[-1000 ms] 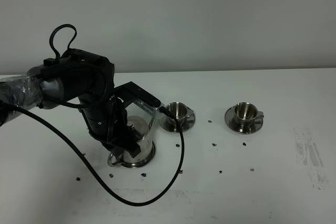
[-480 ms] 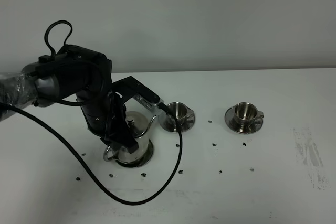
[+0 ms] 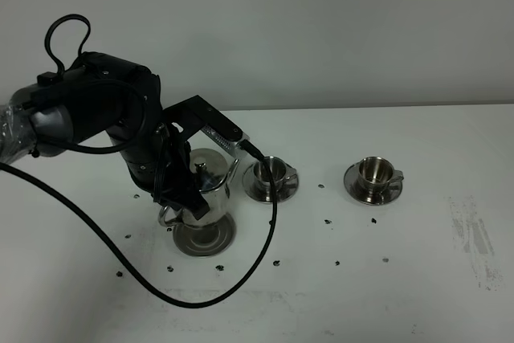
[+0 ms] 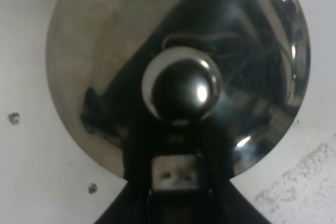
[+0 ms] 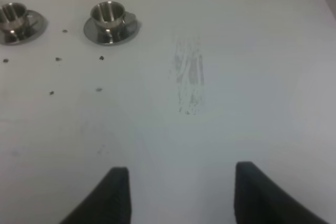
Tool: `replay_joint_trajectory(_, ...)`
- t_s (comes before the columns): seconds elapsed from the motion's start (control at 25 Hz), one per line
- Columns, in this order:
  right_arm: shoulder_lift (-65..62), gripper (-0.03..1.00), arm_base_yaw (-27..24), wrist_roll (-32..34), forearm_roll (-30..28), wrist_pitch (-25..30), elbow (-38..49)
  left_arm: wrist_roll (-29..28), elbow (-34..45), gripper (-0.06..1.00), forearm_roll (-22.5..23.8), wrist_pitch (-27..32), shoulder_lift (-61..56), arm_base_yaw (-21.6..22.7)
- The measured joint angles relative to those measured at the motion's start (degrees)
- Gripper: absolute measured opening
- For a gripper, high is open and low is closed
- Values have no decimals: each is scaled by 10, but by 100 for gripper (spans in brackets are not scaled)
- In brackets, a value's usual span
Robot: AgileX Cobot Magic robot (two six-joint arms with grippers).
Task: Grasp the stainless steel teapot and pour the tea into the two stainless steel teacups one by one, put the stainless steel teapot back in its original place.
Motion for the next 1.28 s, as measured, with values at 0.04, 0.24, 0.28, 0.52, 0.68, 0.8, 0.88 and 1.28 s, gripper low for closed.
replay_joint_trajectory(0.04, 0, 43, 0, 0, 0, 0, 0, 0, 0, 23, 3, -5, -4, 0)
replay_joint_trajectory(0.24, 0, 43, 0, 0, 0, 0, 0, 4, -38, 23, 12, 9, -12, 0)
replay_joint_trajectory(0.28, 0, 43, 0, 0, 0, 0, 0, 7, -54, 23, 15, 17, -12, 0)
replay_joint_trajectory(0.52, 0, 43, 0, 0, 0, 0, 0, 32, -153, 23, 22, 61, 13, 1)
replay_joint_trajectory(0.68, 0, 43, 0, 0, 0, 0, 0, 74, -204, 23, 22, 83, 47, 4)
replay_joint_trajectory(0.8, 0, 43, 0, 0, 0, 0, 0, 109, -225, 23, 22, 86, 70, 11)
replay_joint_trajectory(0.88, 0, 43, 0, 0, 0, 0, 0, 127, -229, 23, 22, 80, 83, 15)
replay_joint_trajectory(1.28, 0, 43, 0, 0, 0, 0, 0, 259, -229, 23, 29, -10, 122, 29)
